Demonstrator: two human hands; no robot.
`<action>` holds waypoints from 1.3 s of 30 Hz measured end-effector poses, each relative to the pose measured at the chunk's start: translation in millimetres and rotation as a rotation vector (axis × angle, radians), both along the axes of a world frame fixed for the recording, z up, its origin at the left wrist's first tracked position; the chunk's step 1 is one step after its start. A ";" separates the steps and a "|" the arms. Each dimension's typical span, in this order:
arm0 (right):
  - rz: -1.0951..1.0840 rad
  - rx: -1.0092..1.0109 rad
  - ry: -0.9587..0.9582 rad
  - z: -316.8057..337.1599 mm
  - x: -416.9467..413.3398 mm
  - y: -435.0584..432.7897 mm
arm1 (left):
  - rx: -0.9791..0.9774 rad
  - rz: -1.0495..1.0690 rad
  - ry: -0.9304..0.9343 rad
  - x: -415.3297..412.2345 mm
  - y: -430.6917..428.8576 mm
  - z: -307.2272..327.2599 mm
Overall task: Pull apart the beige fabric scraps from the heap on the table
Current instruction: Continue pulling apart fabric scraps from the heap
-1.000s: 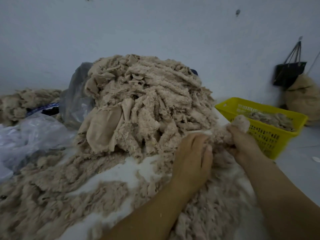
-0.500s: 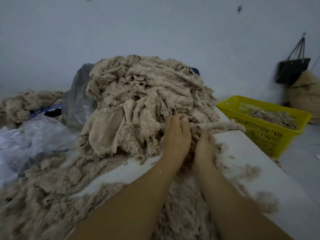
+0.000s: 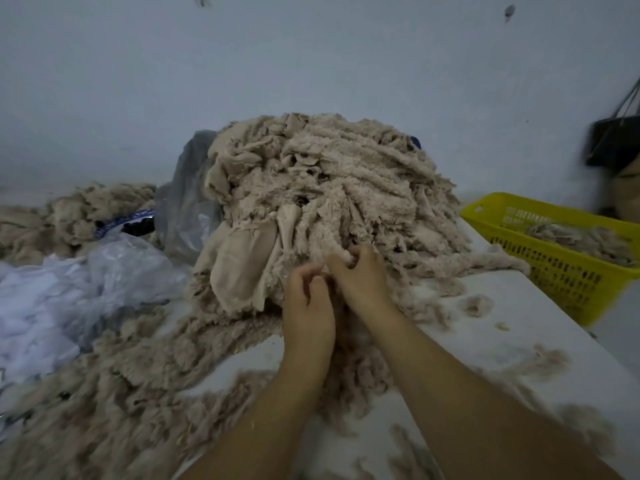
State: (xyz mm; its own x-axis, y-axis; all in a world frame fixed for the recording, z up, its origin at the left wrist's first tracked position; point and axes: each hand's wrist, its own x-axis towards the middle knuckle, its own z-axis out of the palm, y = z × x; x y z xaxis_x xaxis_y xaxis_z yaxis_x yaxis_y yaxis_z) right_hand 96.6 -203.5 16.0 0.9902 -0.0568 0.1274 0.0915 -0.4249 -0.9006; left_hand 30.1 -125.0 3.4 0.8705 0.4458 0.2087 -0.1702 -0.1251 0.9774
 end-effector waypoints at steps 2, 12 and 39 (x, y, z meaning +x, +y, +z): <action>0.071 -0.158 -0.049 -2.5 2.5 5.4 | -0.164 -0.008 0.193 16.4 2.6 6.6; 0.545 -0.249 -0.093 -19.7 -56.6 -48.4 | -1.075 -0.410 0.412 59.5 18.5 48.3; 0.497 0.084 0.141 -13.6 -61.0 -38.2 | -0.376 -0.544 0.331 5.8 17.7 28.3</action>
State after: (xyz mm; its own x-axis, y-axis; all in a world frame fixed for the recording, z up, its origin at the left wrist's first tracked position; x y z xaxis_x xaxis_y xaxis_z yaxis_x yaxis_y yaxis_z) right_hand 35.6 -241.8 2.4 0.9075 0.4201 0.0059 0.1391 -0.2872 -0.9477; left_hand 35.9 -107.3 31.7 0.9797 -0.0773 -0.1849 0.1985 0.2469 0.9485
